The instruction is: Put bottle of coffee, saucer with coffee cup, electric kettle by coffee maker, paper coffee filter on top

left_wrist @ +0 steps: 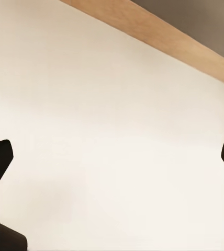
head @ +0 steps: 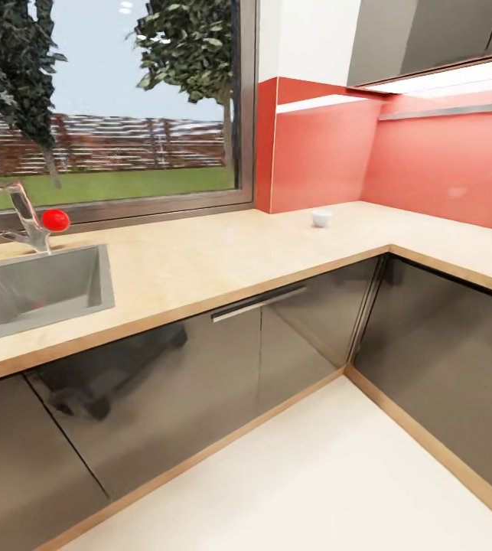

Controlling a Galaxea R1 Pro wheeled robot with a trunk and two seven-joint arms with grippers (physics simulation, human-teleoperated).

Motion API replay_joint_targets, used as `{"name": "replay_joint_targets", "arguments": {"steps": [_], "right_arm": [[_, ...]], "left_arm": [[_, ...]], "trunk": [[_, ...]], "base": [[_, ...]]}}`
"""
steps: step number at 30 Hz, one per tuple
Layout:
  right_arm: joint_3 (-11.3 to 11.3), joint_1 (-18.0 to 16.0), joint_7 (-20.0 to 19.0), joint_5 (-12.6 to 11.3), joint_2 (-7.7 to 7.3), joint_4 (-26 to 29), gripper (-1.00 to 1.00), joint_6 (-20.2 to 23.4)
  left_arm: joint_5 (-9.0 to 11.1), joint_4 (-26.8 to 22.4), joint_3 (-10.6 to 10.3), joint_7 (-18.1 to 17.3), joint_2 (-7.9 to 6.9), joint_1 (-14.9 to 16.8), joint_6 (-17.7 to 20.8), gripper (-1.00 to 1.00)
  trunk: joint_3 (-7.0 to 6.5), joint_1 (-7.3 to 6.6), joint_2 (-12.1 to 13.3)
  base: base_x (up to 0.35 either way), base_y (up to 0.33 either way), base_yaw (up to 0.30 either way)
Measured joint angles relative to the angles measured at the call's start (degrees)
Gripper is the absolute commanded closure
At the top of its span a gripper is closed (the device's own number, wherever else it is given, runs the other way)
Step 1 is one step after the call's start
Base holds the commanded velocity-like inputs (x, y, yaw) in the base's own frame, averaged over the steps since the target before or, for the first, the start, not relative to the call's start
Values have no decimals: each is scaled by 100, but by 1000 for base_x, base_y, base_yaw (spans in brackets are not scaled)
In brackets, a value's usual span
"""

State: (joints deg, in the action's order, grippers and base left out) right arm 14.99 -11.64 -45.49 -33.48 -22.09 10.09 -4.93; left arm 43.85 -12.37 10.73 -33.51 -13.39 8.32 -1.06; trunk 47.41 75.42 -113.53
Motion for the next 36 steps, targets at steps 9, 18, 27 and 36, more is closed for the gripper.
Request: {"name": "replay_joint_targets", "arguments": {"steps": [9, 18, 27, 36], "right_arm": [[0, 0, 0, 0, 5, 0, -100, 0], [0, -2, 4, 3, 14, -2, -100, 0], [0, -2, 525, 338, 83, 3, -100, -6], [0, -1, 560, 383, 88, 2, -100, -6]], "left_arm": [[1, 0, -3, 0, 11, 0, -13, -100], [1, -2, -8, 0, 13, -1, -14, -100], [0, -3, -7, 0, 13, -2, -14, -100], [-5, -4, 6, -1, 13, -2, -14, -100]], "trunk": [[0, 0, 0], [0, 0, 0], [0, 0, 0], [0, 0, 0]], "base": [[0, -304, 7], [0, -305, 193], [0, -283, 267], [0, -42, 271]]}}
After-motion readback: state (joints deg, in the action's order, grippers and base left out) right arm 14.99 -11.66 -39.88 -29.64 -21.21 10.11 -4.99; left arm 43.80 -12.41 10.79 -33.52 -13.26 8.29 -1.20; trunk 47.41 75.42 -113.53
